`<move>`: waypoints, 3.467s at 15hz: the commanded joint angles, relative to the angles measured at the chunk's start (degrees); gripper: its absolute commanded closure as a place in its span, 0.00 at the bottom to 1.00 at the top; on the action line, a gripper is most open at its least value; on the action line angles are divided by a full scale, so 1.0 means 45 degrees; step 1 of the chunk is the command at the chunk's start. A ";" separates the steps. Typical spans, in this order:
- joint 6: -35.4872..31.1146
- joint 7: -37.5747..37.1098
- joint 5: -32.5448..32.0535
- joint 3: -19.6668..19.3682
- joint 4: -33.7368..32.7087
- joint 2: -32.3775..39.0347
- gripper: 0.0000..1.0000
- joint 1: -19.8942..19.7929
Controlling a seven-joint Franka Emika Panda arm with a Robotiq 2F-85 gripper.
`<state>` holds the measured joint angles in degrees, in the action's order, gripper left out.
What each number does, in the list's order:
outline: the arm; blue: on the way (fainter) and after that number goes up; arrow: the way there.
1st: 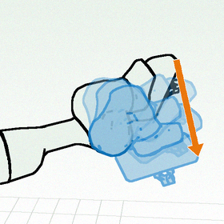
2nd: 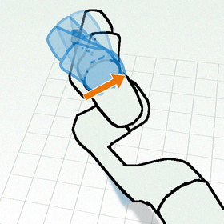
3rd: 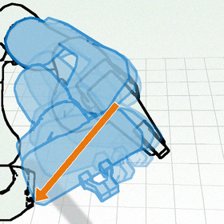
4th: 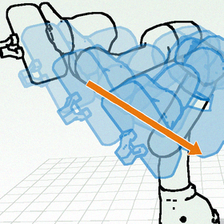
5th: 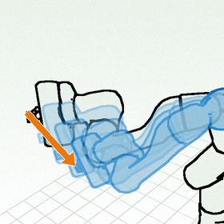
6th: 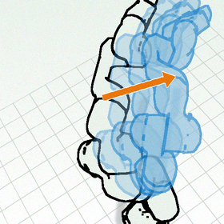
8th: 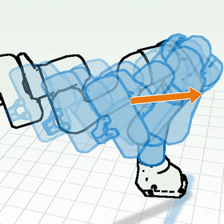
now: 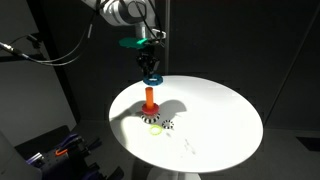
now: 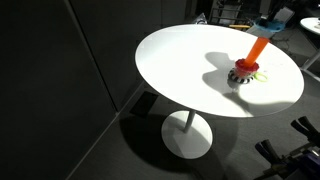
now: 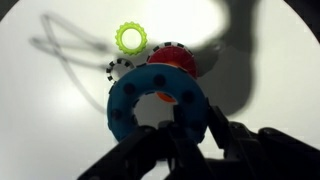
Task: Put the blue ring around the orange rod
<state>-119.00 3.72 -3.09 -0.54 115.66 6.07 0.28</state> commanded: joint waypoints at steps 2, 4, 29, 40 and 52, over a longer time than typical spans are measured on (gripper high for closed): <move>0.0352 -0.0445 -0.0454 0.0095 0.0006 0.0095 0.90 0.0102; 0.0359 -0.0562 -0.0668 0.0082 0.0051 0.0200 0.90 0.0127; 0.0586 -0.0860 -0.1095 0.0163 0.0575 0.0196 0.90 0.0218; 0.0242 -0.0909 -0.1187 0.0118 0.0799 0.0264 0.90 0.0192; 0.0291 -0.0609 -0.0941 0.0078 0.0843 0.0223 0.00 0.0120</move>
<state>-117.60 1.18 -7.09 -0.18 118.77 7.86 1.12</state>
